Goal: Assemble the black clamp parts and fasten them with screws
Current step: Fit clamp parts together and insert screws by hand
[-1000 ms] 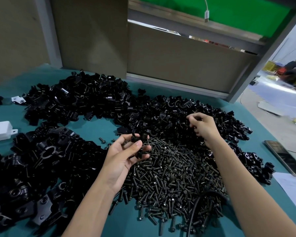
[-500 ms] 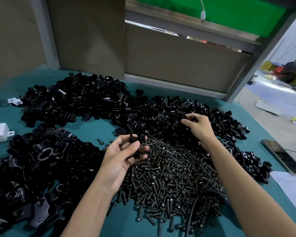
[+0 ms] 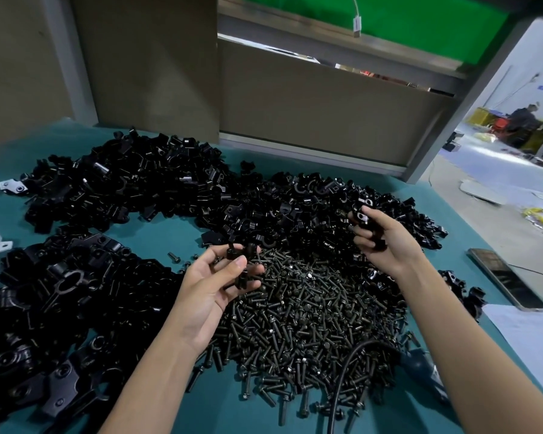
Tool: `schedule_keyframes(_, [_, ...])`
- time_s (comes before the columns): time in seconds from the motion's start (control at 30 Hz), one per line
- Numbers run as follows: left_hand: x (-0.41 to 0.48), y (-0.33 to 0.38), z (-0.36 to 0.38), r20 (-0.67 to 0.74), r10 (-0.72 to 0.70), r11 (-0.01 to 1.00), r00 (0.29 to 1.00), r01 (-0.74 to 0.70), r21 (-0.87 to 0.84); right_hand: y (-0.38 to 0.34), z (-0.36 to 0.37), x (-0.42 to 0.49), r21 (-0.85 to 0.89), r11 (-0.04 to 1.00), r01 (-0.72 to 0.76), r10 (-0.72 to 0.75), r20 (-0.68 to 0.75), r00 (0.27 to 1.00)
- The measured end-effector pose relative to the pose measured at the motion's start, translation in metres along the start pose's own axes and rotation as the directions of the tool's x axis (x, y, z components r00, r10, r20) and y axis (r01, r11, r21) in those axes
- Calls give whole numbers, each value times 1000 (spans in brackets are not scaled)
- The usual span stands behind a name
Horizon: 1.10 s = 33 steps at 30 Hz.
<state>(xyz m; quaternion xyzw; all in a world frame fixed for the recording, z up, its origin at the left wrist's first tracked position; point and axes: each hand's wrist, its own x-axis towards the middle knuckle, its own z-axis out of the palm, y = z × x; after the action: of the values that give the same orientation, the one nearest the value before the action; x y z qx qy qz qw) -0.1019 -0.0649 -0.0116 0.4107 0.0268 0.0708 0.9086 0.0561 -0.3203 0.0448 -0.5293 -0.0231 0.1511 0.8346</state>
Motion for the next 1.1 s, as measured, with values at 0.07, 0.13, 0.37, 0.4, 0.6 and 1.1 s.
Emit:
schedule_keyframes(0.07, [0,0,1,-3,-3,1000,1000,3,-5,-6,-10,-8,-52,999,13,-14,-28,1000])
schedule_keyframes(0.13, [0,-1,2,-3,-11,1000,1000,11,-7,-9,-18,-15,-148,988,37,-48,-75,996])
schedule_keyframes(0.37, [-3,-4,9,20,-43,997,999,42,65,20,35,-46,-740,623,254,-310,65,949])
schedule_keyframes(0.4, [-4,-4,9,26,-60,995,998,57,80,29,49,-50,-776,527,346,-392,139,909])
schedule_keyframes(0.6, [-6,-4,10,95,-167,983,981,173,-59,71,103,-67,-770,130,625,-507,490,709])
schedule_keyframes(1.1, [-7,-1,15,-51,-11,998,999,8,-67,71,89,-89,-799,280,532,-361,426,830])
